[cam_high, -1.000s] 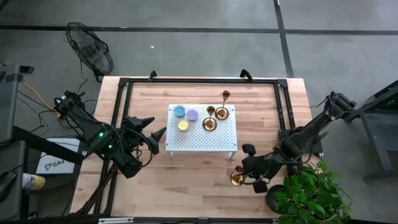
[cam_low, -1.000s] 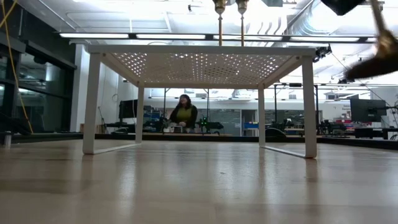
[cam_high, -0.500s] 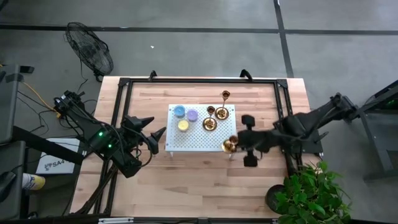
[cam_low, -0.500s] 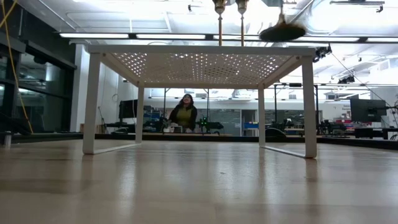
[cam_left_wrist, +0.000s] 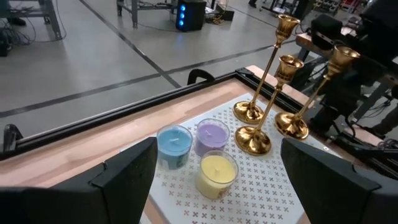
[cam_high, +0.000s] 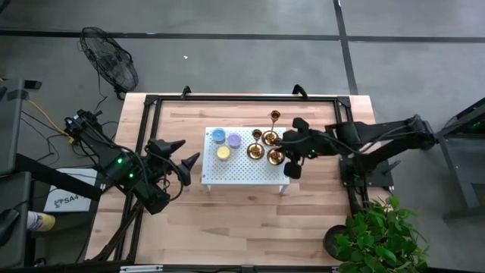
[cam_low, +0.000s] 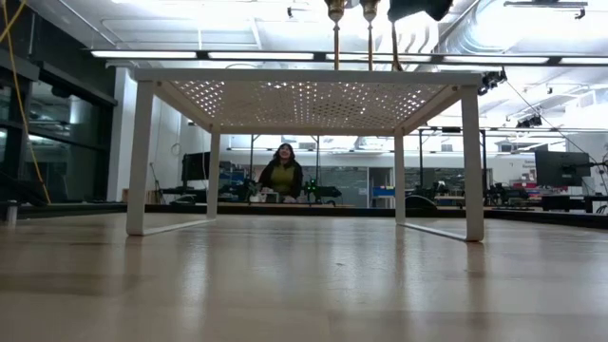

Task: Pick & Place candle stick holders
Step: Put the gold candle holder on the shelf

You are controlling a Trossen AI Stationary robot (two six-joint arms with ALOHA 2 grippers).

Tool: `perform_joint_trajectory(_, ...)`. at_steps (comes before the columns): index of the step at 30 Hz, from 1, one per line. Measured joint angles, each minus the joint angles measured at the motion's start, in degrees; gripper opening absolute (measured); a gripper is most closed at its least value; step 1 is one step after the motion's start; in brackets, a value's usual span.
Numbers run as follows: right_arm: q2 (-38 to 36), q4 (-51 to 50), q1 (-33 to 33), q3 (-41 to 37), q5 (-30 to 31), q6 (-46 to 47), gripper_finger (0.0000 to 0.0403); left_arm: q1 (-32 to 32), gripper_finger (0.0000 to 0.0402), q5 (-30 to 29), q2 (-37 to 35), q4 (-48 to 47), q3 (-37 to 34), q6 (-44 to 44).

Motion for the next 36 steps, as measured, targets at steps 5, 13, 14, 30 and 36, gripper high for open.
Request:
perform_joint_trajectory(5,0.8,0.4,-1.4,0.0,-0.7,1.1,0.0005,0.0,0.0335,0.3,-0.6,-2.2,0.0,0.0)
perform_joint_trajectory(13,1.9,0.4,-1.9,-0.1,-0.7,3.8,0.0005,0.0,0.0335,0.5,-2.0,-5.4,0.0,0.2)
perform_joint_trajectory(14,2.1,0.4,-1.9,-0.1,-0.7,4.2,0.0005,0.0,0.0335,0.6,-2.1,-5.7,0.0,0.2)
perform_joint_trajectory(30,3.5,-0.4,-1.8,0.0,-0.6,10.7,0.0006,0.0,0.0335,2.8,-4.5,-10.4,0.0,1.0)
perform_joint_trajectory(36,3.4,-1.0,-1.8,0.0,-1.5,12.8,0.0052,0.0,0.0335,3.1,-5.3,-10.9,0.0,2.8)
